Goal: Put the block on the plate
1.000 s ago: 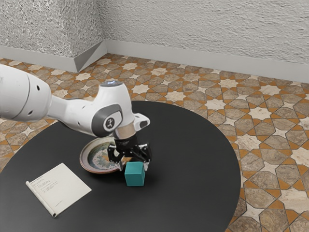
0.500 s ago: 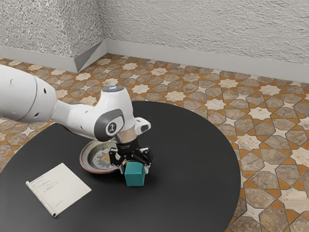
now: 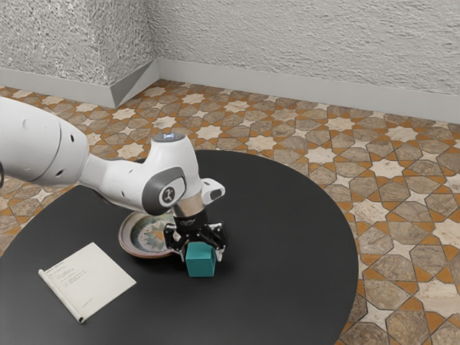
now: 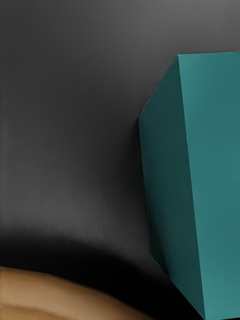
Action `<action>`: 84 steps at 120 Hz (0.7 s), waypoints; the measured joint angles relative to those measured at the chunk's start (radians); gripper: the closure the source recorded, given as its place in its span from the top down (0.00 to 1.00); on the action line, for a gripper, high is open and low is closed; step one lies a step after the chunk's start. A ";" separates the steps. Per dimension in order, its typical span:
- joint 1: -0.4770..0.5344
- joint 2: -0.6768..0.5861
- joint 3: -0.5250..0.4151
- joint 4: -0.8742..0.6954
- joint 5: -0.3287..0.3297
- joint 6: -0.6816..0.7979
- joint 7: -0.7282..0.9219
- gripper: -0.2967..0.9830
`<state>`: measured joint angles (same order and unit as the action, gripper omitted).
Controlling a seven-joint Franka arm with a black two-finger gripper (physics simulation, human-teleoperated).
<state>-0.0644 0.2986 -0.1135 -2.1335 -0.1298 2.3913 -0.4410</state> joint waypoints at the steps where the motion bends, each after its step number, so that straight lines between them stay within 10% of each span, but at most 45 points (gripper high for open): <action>1: 0.000 0.000 0.000 0.000 0.000 0.000 0.000 0.75; 84: 0.000 0.008 0.000 -0.001 -0.001 0.006 0.000 0.58</action>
<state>-0.0643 0.3061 -0.1135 -2.1341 -0.1304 2.3974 -0.4407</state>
